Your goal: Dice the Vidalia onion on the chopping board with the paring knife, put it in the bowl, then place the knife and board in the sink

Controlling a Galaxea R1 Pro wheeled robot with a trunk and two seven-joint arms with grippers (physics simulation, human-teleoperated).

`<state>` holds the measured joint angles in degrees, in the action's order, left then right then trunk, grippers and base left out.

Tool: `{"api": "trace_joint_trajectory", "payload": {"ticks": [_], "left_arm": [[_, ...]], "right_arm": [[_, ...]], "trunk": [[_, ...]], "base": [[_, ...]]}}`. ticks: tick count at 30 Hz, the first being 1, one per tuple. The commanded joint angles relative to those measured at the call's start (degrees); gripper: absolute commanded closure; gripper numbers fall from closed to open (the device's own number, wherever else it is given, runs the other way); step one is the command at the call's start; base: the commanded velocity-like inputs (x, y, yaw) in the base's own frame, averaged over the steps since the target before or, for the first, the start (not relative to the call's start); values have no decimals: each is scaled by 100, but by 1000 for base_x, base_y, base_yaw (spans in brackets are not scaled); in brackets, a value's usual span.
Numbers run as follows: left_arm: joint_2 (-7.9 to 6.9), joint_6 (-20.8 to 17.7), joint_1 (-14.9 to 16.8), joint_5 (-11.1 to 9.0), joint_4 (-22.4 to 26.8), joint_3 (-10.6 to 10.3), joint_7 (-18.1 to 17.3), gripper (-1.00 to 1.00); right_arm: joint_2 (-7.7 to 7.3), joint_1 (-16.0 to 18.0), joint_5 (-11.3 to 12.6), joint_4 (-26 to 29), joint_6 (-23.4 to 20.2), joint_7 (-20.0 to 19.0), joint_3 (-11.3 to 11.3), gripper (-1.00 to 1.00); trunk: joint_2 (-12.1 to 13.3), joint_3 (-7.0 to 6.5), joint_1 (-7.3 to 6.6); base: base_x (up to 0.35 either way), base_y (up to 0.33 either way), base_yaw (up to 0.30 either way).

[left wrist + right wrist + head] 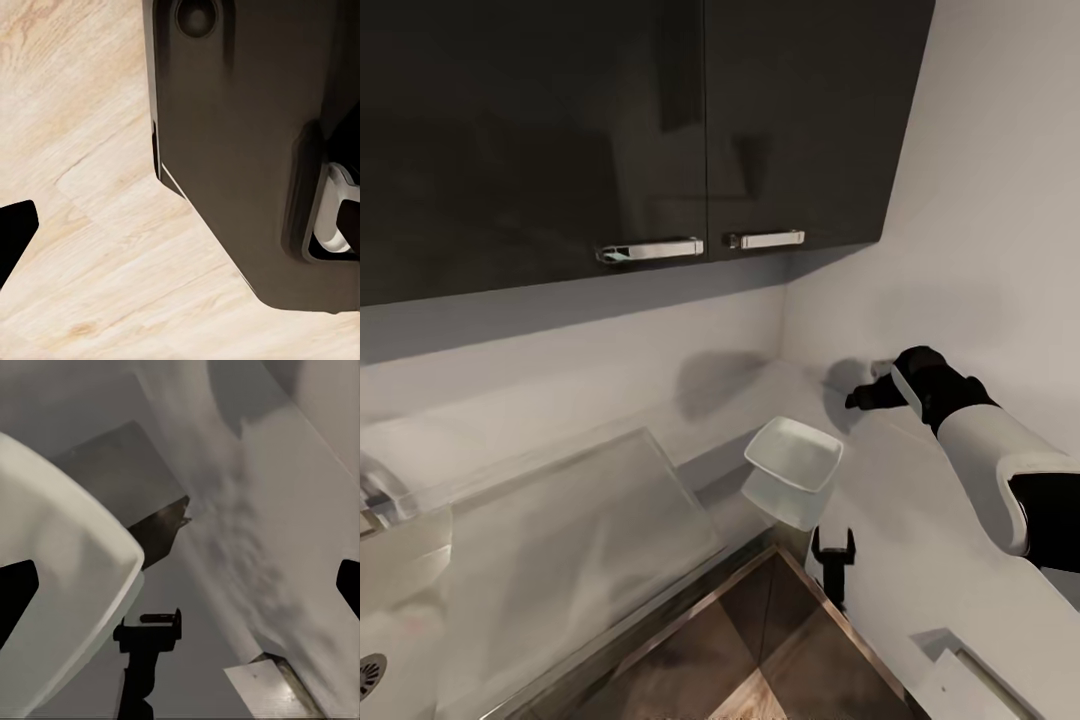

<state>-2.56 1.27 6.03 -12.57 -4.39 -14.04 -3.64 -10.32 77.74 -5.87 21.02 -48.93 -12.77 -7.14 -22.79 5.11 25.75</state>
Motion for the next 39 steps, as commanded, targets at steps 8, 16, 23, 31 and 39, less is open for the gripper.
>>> {"api": "trace_joint_trajectory", "payload": {"ticks": [8, 16, 23, 31, 39], "left_arm": [[1, 13, 11, -61, -18, -46, -31, -100], [1, 13, 10, -61, -18, -46, -31, -100], [1, 13, 10, -61, -18, -46, -31, -100], [1, 11, 11, -61, -18, -46, -31, -100], [3, 12, 10, -61, -18, -46, -31, -100]], "right_arm": [[11, 5, -55, -98, -15, -59, -24, -100], [21, 6, -55, -138, -12, -59, -24, -100], [22, 7, -50, -176, -12, -59, -24, -100], [30, 5, -46, -207, -12, -59, -24, -100], [39, 5, -46, -220, -12, -74, -24, -100]], "trunk": [[-13, 84, 3], [-13, 157, 3], [-13, 221, 3], [-13, 295, 3], [-13, 368, 3]], "base": [[0, 0, 0], [0, 0, 0], [0, 0, 0], [0, 0, 0], [0, 0, 0]]}}
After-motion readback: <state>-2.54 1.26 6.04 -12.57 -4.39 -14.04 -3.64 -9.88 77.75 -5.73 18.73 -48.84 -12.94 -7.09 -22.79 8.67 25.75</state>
